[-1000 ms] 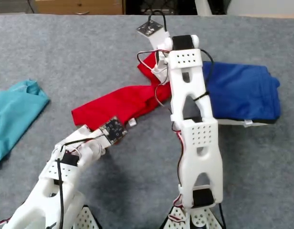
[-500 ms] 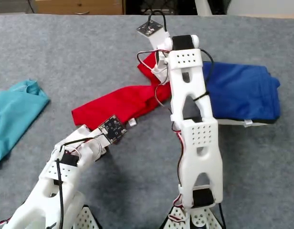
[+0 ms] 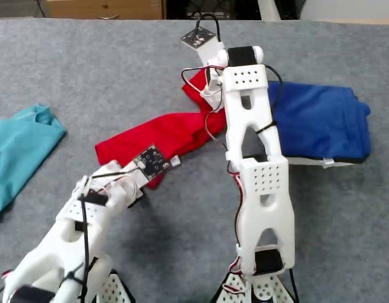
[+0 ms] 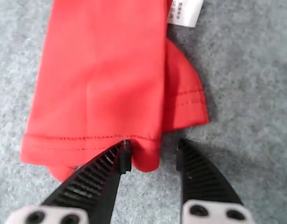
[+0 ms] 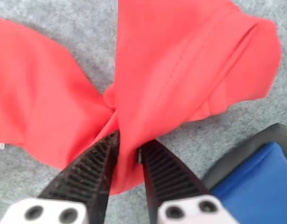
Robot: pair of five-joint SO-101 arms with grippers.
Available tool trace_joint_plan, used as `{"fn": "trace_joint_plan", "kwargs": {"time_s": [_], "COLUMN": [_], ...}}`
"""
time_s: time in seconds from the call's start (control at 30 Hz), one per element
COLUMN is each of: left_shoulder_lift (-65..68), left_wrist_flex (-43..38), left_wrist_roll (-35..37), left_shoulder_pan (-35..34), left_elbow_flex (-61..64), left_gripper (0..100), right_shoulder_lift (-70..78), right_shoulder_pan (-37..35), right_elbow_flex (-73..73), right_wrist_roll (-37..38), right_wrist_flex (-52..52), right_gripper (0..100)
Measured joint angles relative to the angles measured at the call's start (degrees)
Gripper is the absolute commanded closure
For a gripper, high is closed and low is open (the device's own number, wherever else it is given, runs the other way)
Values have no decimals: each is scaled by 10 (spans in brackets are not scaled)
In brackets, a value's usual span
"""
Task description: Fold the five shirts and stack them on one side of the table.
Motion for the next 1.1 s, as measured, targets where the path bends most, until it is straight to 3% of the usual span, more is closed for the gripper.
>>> {"fn": "trace_joint_plan", "kwargs": {"time_s": [0.13, 0.33, 0.63, 0.8, 0.93, 1.1], "left_shoulder_lift": [21, 29, 30, 17, -69, -249], "left_wrist_flex": [3, 70, 168, 236, 276, 326], "left_wrist_roll": [0, 1, 0, 0, 47, 115], "left_shoulder_pan": [0, 2, -2, 59, 96, 74], "left_elbow_flex": [-17, -52, -93, -94, -102, -174], "left_gripper": [874, 971, 973, 973, 973, 972], "right_shoulder_lift": [0, 8, 17, 17, 17, -46], "right_shoulder_pan": [0, 0, 1, 1, 1, 31], "right_elbow_flex": [0, 0, 0, -6, -50, -47], "right_wrist_roll": [0, 0, 0, 0, 1, 1], "right_wrist_flex": [0, 0, 0, 4, 39, 43], "right_gripper": [982, 982, 982, 972, 805, 582]}}
